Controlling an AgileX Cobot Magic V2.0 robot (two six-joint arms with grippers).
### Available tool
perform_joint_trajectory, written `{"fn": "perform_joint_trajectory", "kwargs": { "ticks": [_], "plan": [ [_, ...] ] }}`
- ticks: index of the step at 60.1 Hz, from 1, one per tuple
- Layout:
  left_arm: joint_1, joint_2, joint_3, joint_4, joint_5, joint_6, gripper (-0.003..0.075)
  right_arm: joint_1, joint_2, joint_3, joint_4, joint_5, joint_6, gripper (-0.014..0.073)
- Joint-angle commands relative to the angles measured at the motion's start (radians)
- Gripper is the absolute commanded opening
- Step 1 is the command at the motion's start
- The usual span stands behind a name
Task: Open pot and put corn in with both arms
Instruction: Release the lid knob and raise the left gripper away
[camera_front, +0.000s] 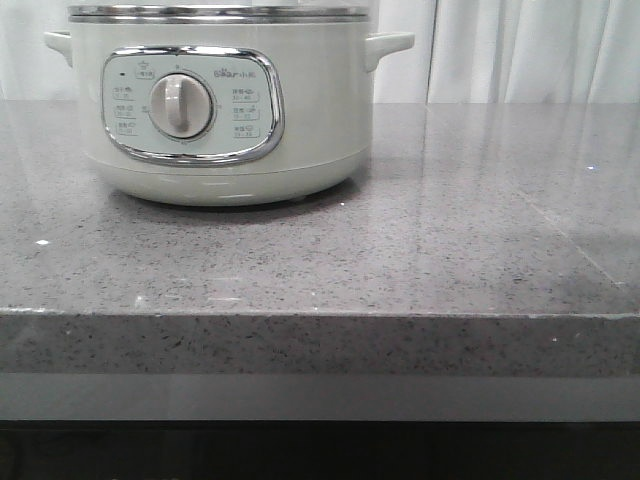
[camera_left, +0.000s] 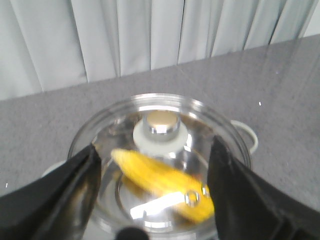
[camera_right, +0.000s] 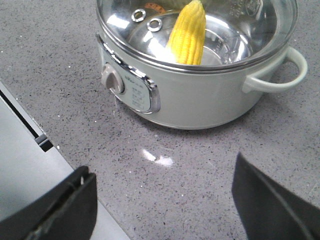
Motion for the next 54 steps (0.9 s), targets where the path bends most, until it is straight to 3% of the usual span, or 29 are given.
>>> {"fn": "perform_joint_trajectory", "kwargs": {
  "ticks": [1, 22, 33, 41, 47, 54],
  "plan": [
    [-0.004, -0.097, 0.059, -0.013, -0.086, 0.0, 0.0448, -0.006, -0.019, -0.026, 0.005, -0.061, -0.006, 0.0575],
    [-0.004, -0.389, 0.365, -0.077, -0.086, 0.0, 0.0447, -0.006, -0.019, -0.026, 0.007, -0.055, -0.006, 0.0575],
    [-0.004, -0.419, 0.413, -0.078, -0.087, 0.0, 0.0445, -0.006, -0.019, -0.026, 0.007, -0.057, -0.006, 0.0575],
    [-0.004, -0.417, 0.413, -0.078, -0.109, 0.0, 0.0396, -0.006, -0.019, -0.026, 0.007, -0.061, -0.006, 0.0568],
    [-0.004, -0.417, 0.413, -0.078, -0.129, 0.0, 0.0312, -0.006, -0.019, -0.026, 0.007, -0.064, -0.006, 0.0486],
    [-0.004, -0.417, 0.413, -0.078, -0.131, 0.0, 0.0179, -0.006, -0.019, -0.026, 0.007, -0.064, -0.006, 0.0245]
  ]
}}
